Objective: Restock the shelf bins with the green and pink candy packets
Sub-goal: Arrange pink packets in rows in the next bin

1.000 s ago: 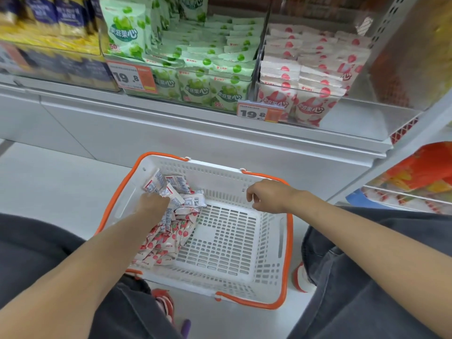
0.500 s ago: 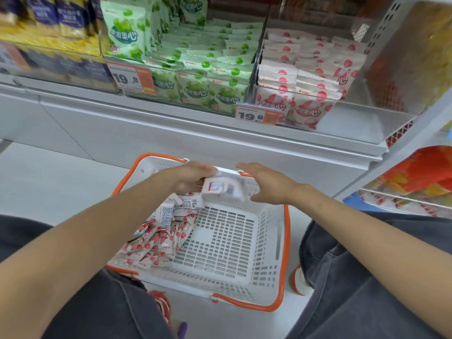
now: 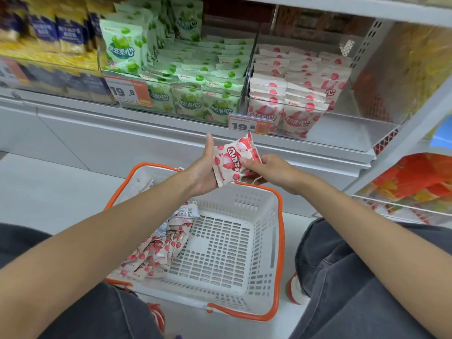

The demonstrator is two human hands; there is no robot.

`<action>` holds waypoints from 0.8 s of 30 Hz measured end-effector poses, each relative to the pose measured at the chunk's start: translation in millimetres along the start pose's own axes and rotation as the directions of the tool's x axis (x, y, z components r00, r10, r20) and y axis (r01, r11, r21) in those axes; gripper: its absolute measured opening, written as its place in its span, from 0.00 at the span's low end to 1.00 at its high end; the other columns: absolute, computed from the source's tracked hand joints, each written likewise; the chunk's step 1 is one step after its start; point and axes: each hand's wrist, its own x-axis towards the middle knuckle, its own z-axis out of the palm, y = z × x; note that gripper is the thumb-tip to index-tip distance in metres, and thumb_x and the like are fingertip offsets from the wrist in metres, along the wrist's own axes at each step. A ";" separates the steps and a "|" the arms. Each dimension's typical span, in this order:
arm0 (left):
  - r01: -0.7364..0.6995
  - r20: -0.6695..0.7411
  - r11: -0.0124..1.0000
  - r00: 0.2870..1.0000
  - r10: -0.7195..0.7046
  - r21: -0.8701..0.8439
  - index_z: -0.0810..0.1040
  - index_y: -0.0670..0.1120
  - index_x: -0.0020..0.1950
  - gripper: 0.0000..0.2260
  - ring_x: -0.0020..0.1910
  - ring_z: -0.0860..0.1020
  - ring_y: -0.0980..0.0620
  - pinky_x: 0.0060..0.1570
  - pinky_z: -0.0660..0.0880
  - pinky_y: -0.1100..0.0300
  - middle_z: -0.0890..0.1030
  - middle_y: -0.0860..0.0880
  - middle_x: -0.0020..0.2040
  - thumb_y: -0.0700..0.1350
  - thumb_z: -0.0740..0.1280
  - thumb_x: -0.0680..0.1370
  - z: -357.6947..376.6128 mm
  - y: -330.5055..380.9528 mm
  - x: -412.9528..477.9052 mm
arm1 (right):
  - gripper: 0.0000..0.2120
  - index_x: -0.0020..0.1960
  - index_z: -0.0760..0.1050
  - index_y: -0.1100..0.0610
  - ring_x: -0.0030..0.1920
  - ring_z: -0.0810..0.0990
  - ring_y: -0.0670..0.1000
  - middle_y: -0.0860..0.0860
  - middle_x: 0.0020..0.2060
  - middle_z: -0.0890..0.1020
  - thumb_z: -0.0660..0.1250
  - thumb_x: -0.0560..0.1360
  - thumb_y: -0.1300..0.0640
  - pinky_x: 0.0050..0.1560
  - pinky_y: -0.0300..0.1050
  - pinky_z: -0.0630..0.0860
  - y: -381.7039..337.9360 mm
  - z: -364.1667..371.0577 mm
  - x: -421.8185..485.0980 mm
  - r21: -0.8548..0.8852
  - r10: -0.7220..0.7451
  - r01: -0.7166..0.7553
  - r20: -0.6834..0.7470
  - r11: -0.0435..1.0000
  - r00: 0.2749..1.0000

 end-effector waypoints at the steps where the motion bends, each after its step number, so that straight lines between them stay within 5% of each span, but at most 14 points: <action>1: -0.015 -0.015 0.999 1.000 0.016 0.031 0.77 0.46 0.65 0.38 0.53 0.83 0.49 0.51 0.80 0.59 0.82 0.44 0.58 0.71 0.43 0.77 1.3 -0.6 -0.1 | 0.19 0.47 0.82 0.59 0.39 0.83 0.48 0.56 0.42 0.86 0.62 0.79 0.45 0.45 0.39 0.80 -0.1 0.7 -0.9 0.015 -0.004 0.005 -0.021 1.000 1.000; 4: -0.065 -0.060 0.995 0.996 0.070 0.081 0.78 0.44 0.59 0.15 0.50 0.82 0.51 0.51 0.80 0.59 0.83 0.45 0.52 0.54 0.64 0.81 1.6 -0.8 -0.2 | 0.21 0.48 0.81 0.60 0.41 0.82 0.49 0.56 0.43 0.85 0.59 0.80 0.43 0.43 0.37 0.79 0.5 0.6 -2.8 0.101 0.020 -0.011 -0.094 0.995 0.995; 6: -0.129 -0.070 0.946 0.985 0.156 0.297 0.78 0.42 0.56 0.08 0.48 0.82 0.51 0.46 0.81 0.62 0.83 0.45 0.49 0.39 0.70 0.78 1.1 4.3 -2.1 | 0.16 0.58 0.76 0.60 0.45 0.81 0.50 0.54 0.48 0.82 0.64 0.79 0.48 0.45 0.36 0.78 2.7 -6.1 -3.3 0.044 0.014 -0.007 -0.159 0.999 0.987; 8: -0.217 -0.041 0.728 0.947 0.319 0.650 0.79 0.41 0.52 0.07 0.40 0.81 0.58 0.37 0.77 0.69 0.83 0.48 0.43 0.34 0.70 0.76 4.6 15.5 -5.9 | 0.28 0.71 0.65 0.55 0.52 0.79 0.49 0.51 0.56 0.76 0.72 0.74 0.55 0.51 0.40 0.77 4.4 -20.3 -4.9 -0.125 -0.059 0.029 -0.245 0.992 0.968; 9: -0.257 0.018 0.580 0.923 0.386 0.773 0.79 0.40 0.50 0.05 0.34 0.80 0.62 0.33 0.74 0.72 0.82 0.49 0.40 0.33 0.70 0.76 9.5 21.7 -8.2 | 0.34 0.73 0.62 0.53 0.54 0.78 0.49 0.50 0.57 0.75 0.75 0.72 0.58 0.54 0.42 0.76 3.8 -27.0 -7.3 -0.194 -0.099 0.051 -0.244 0.980 0.965; 11: -0.308 0.113 0.399 0.890 0.441 0.864 0.80 0.38 0.50 0.04 0.32 0.78 0.62 0.32 0.71 0.72 0.81 0.48 0.39 0.34 0.71 0.75 20.8 33.2 -8.6 | 0.29 0.68 0.69 0.55 0.51 0.80 0.44 0.51 0.54 0.78 0.76 0.70 0.62 0.51 0.38 0.77 0.5 -35.9 -14.8 -0.204 -0.151 0.116 -0.170 0.972 0.974; 14: -0.408 0.159 0.378 0.826 0.541 0.831 0.81 0.45 0.51 0.08 0.39 0.79 0.57 0.41 0.77 0.64 0.82 0.50 0.43 0.36 0.72 0.74 41.8 45.0 -1.0 | 0.11 0.52 0.78 0.58 0.37 0.81 0.38 0.52 0.44 0.84 0.73 0.72 0.65 0.39 0.32 0.77 -8.7 -45.5 -25.2 -0.165 -0.157 0.126 -0.193 0.978 0.968; 17: -0.483 0.105 0.372 0.709 0.697 0.793 0.75 0.47 0.64 0.13 0.49 0.79 0.58 0.52 0.77 0.61 0.80 0.52 0.53 0.43 0.67 0.79 77.0 62.6 8.9 | 0.06 0.47 0.79 0.56 0.41 0.84 0.45 0.51 0.42 0.84 0.73 0.73 0.64 0.47 0.38 0.80 -19.2 -78.1 -31.4 -0.076 -0.186 0.170 -0.380 0.983 0.906; 21: -0.443 0.215 0.035 0.501 0.838 0.896 0.69 0.47 0.71 0.17 0.58 0.76 0.56 0.58 0.72 0.60 0.77 0.51 0.63 0.49 0.57 0.84 125.3 98.8 30.7 | 0.06 0.45 0.79 0.56 0.41 0.84 0.47 0.50 0.42 0.84 0.72 0.73 0.65 0.46 0.41 0.81 -41.5 -143.7 -42.6 0.091 -0.169 0.294 -0.646 0.951 0.745; 24: -0.250 0.313 -0.201 0.587 0.747 0.947 0.68 0.46 0.72 0.20 0.67 0.72 0.48 0.66 0.68 0.51 0.75 0.47 0.68 0.52 0.55 0.84 139.2 119.4 71.0 | 0.06 0.40 0.77 0.56 0.35 0.82 0.40 0.48 0.39 0.83 0.73 0.72 0.63 0.36 0.33 0.78 -41.9 -192.1 -38.1 0.090 -0.094 0.299 -0.830 0.950 0.550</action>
